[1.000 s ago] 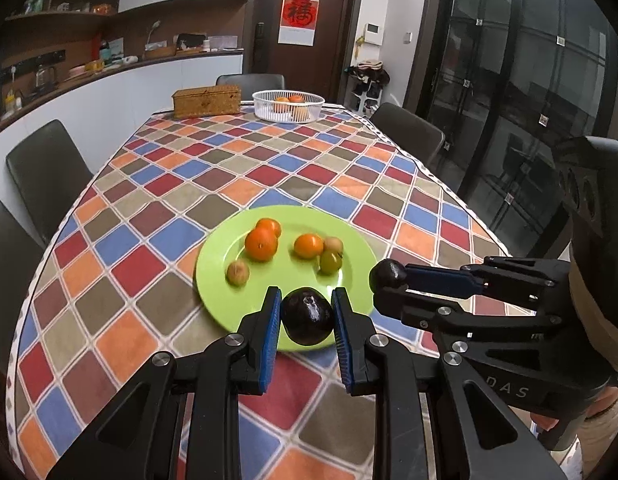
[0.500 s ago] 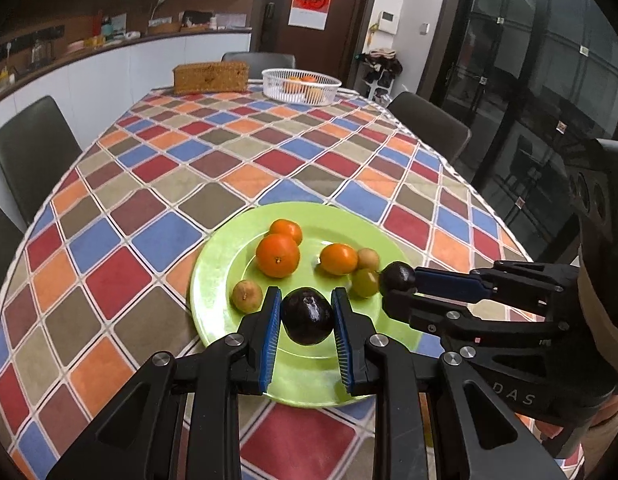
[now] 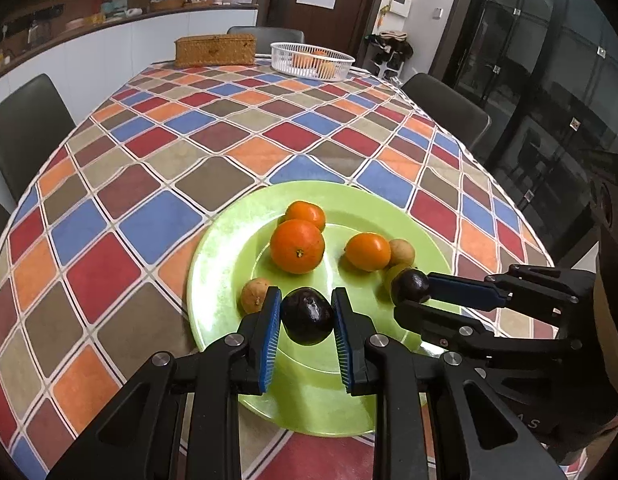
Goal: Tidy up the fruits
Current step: 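Carry both dark purple plums over the green plate, then open both grippers to drop the dark plums onto the plate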
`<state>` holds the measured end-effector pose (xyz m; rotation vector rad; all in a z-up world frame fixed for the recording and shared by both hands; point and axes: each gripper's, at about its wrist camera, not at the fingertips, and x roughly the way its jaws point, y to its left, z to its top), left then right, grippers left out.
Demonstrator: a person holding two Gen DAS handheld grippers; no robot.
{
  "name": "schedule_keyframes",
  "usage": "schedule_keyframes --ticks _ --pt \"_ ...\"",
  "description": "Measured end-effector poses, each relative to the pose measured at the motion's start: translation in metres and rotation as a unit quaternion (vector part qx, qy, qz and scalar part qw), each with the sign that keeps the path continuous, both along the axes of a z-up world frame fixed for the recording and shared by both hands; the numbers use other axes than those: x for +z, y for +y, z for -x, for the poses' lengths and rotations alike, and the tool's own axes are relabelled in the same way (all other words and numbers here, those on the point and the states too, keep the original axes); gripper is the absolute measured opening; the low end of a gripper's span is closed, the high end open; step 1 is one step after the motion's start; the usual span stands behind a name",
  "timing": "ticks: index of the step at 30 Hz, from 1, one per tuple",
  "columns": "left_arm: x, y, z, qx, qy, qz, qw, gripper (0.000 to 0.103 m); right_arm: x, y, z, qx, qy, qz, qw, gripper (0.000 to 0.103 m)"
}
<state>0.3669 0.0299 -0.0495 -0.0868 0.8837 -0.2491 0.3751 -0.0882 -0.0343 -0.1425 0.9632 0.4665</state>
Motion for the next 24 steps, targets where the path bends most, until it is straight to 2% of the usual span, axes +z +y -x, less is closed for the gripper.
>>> schedule_keyframes --ticks 2,5,8,11,19,22,24 --pt "0.001 0.001 0.000 0.004 -0.003 -0.003 1.0000 0.026 0.000 0.000 -0.001 -0.002 0.000 0.001 1.000 0.030" --pt "0.003 0.002 0.001 0.005 -0.005 -0.004 1.0000 0.034 0.000 0.000 -0.001 -0.003 0.000 0.000 1.000 0.030" --pt "0.006 0.000 0.004 0.007 -0.012 -0.014 0.9998 0.035 0.002 -0.002 -0.001 -0.008 0.004 -0.004 1.000 0.036" --pt "0.013 -0.002 0.011 0.007 -0.018 -0.026 0.9995 0.035 0.007 -0.006 0.004 -0.012 -0.005 -0.004 1.000 0.038" --pt "0.048 -0.009 0.044 -0.001 -0.051 -0.046 0.9976 0.039 0.035 -0.017 0.030 -0.017 -0.040 -0.011 0.999 0.038" --pt "0.062 -0.014 0.058 -0.003 -0.067 -0.055 0.9963 0.042 0.048 -0.022 0.041 -0.019 -0.056 -0.014 0.998 0.044" --pt "0.072 -0.018 0.070 -0.008 -0.079 -0.056 0.9953 0.045 0.059 -0.027 0.052 -0.020 -0.073 -0.016 0.997 0.045"
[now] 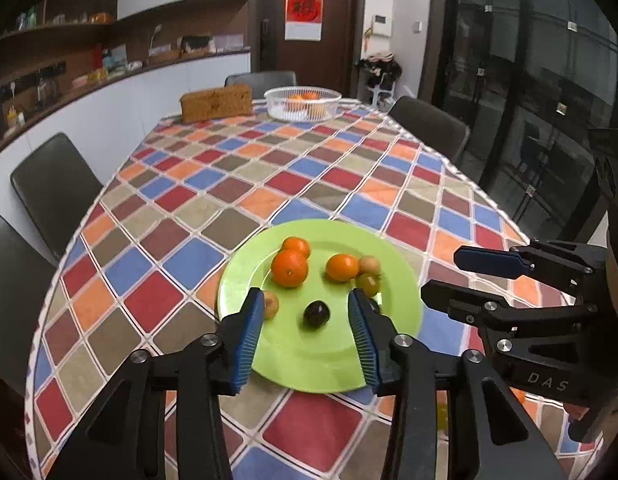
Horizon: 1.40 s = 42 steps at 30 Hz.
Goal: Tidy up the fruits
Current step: 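Open both grippers to drop the dark plums onto the plate, then move both grippers toward the last green plum and orange on the tablecloth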
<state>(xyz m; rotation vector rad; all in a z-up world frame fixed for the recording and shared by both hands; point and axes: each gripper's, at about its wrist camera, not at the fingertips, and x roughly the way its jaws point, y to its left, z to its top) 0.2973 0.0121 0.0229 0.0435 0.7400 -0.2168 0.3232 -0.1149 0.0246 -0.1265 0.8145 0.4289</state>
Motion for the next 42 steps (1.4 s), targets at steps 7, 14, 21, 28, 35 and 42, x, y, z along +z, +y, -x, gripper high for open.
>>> schedule_keyframes --ticks 7,14,21,28,35,42 --pt "0.024 -0.016 0.038 -0.018 -0.033 -0.011 0.9992 0.056 0.027 -0.020 0.037 -0.010 -0.037 -0.015 0.999 0.053" --pt "0.032 -0.040 0.070 -0.047 -0.050 -0.022 0.9974 0.063 0.043 -0.048 0.075 -0.032 -0.066 -0.021 0.997 0.053" --pt "0.024 -0.064 0.090 -0.077 -0.045 -0.037 0.9954 0.066 0.042 -0.068 0.103 -0.047 -0.076 -0.013 0.996 0.058" --pt "0.004 -0.082 0.100 -0.109 -0.031 -0.053 0.9921 0.067 0.022 -0.083 0.120 -0.059 -0.054 -0.006 0.997 0.058" --pt "-0.025 -0.097 0.103 -0.140 -0.003 -0.064 0.9880 0.067 -0.010 -0.097 0.132 -0.078 -0.012 -0.005 0.997 0.058" --pt "-0.054 -0.103 0.098 -0.158 0.029 -0.074 0.9842 0.067 -0.041 -0.104 0.136 -0.089 0.030 0.002 0.996 0.058"
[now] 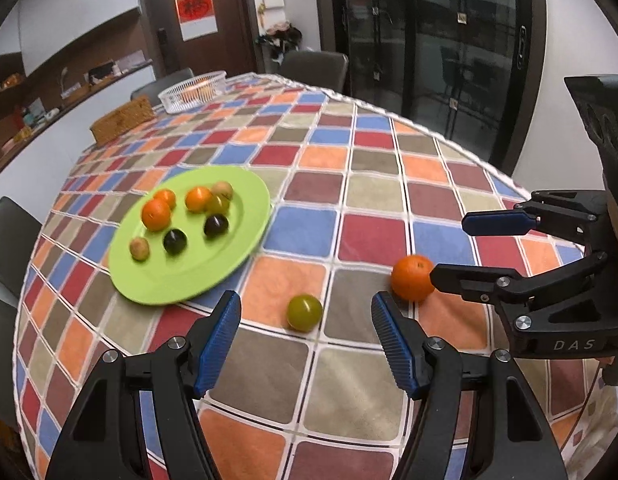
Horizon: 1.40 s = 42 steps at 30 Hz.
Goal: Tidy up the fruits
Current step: 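Move both grippers toward the last green plum and orange on the tablecloth, then grasp the green plum with the left gripper while the right gripper grasps the orange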
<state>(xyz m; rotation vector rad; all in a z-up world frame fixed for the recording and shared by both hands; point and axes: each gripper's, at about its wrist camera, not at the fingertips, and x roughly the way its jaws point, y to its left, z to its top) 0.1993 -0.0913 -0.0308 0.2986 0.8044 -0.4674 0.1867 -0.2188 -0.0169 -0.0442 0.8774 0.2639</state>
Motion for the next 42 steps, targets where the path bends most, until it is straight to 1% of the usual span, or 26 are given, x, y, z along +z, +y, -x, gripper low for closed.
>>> schedule_keyframes --ticks 8,16,22,24,26,28,30,34,42 --pt "-0.027 -0.002 -0.012 -0.013 0.031 -0.010 0.9994 0.067 -0.022 -0.001 -0.003 -0.006 0.025 0.005 1.000 0.058" --pt "-0.046 -0.003 -0.029 -0.009 0.063 -0.008 0.9980 0.066 -0.036 0.002 -0.013 -0.005 0.041 0.007 0.999 0.058" --pt "-0.052 -0.004 -0.040 -0.004 0.076 0.003 0.9971 0.055 -0.042 0.004 -0.020 -0.003 0.048 0.003 0.999 0.056" --pt "-0.054 -0.005 -0.044 -0.001 0.080 0.005 0.9968 0.052 -0.044 0.004 -0.022 -0.003 0.051 0.002 0.999 0.053" --pt "-0.055 -0.006 -0.047 0.002 0.085 0.006 0.9964 0.048 -0.046 0.004 -0.024 -0.003 0.055 0.000 0.998 0.051" --pt "-0.057 -0.007 -0.050 0.003 0.090 0.008 0.9959 0.040 -0.048 0.003 -0.025 -0.003 0.058 -0.002 0.998 0.048" --pt "-0.058 -0.007 -0.052 0.004 0.094 0.010 0.9955 0.037 -0.050 0.003 -0.027 -0.003 0.063 -0.008 0.998 0.044" --pt "-0.060 -0.008 -0.053 0.005 0.097 0.010 0.9952 0.028 -0.053 0.003 -0.029 -0.002 0.067 -0.013 0.998 0.042" --pt "-0.056 -0.006 -0.047 0.004 0.097 0.018 0.9951 0.028 -0.052 0.001 -0.028 -0.003 0.065 -0.021 0.998 0.041"
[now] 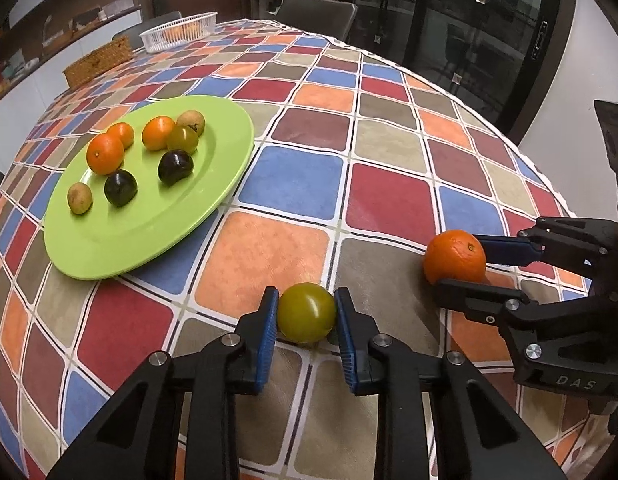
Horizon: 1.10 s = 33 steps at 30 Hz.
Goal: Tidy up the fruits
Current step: 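Grasp the green plum with the left gripper while the right gripper grasps the orange, then carry the green plum and orange over the green plate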
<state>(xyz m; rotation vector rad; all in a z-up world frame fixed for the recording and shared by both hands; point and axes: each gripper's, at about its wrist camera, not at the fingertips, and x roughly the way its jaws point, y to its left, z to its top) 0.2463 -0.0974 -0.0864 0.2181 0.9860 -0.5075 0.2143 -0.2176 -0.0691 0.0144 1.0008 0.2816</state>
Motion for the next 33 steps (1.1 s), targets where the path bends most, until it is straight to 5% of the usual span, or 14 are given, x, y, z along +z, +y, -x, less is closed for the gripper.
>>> schedule_keyframes --ticks 33 --pt "0.106 0.062 0.046 0.076 -0.137 0.054 0.9862 0.028 0.094 0.046 0.014 0.064 -0.131 -0.023 0.989 0.041"
